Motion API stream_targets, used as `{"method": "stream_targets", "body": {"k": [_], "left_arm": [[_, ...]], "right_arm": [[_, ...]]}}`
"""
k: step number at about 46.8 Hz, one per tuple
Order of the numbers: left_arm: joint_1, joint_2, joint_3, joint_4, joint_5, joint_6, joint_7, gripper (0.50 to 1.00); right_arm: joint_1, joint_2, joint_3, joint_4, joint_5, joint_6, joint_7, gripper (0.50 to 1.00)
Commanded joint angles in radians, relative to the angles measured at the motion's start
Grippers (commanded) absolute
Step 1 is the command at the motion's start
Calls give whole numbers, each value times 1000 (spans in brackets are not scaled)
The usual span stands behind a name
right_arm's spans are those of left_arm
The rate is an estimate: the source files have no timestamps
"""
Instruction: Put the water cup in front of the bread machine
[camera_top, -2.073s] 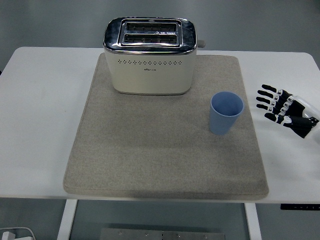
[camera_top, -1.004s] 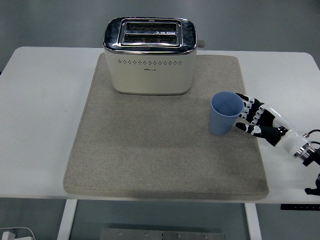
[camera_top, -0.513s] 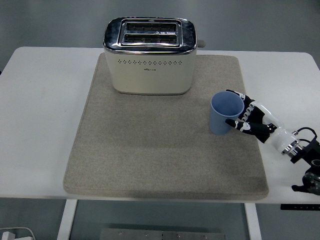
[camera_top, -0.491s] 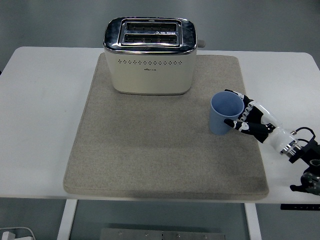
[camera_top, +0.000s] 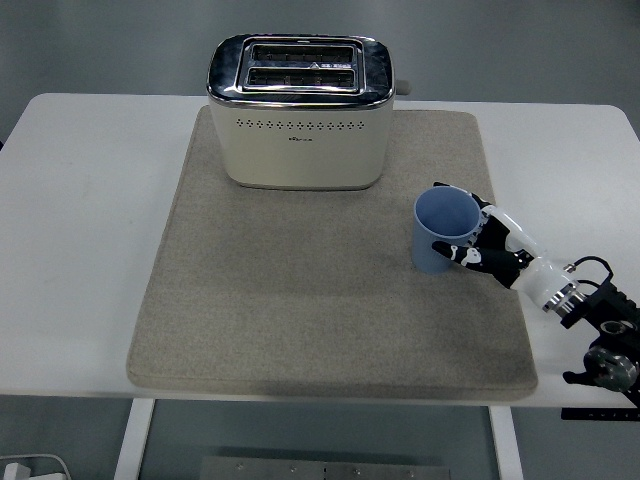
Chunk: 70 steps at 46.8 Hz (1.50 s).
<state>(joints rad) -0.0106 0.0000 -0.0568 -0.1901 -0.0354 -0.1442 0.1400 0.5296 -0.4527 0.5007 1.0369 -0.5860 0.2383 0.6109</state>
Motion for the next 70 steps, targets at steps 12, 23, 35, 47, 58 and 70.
{"method": "stream_targets", "body": {"k": [12, 23, 35, 47, 58, 70], "left_arm": [[0, 0, 0, 0, 0, 0, 1, 1000], [0, 0, 0, 0, 0, 0, 0, 1000], [0, 0, 0, -2, 2, 0, 0, 1000], [0, 0, 0, -2, 2, 0, 0, 1000], [0, 0, 2, -15, 2, 0, 1, 1000], [0, 0, 0, -23, 2, 0, 1, 1000]], "right_arm": [[0, 15, -1, 0, 2, -14, 0, 722], [9, 19, 1, 0, 2, -25, 0, 500], [53, 57, -1, 0, 5, -37, 0, 500], [101, 147, -25, -1, 2, -88, 0, 500], [145, 242, -90, -31, 2, -146, 0, 507], [178, 351, -93, -120, 0, -169, 0, 513]]}}
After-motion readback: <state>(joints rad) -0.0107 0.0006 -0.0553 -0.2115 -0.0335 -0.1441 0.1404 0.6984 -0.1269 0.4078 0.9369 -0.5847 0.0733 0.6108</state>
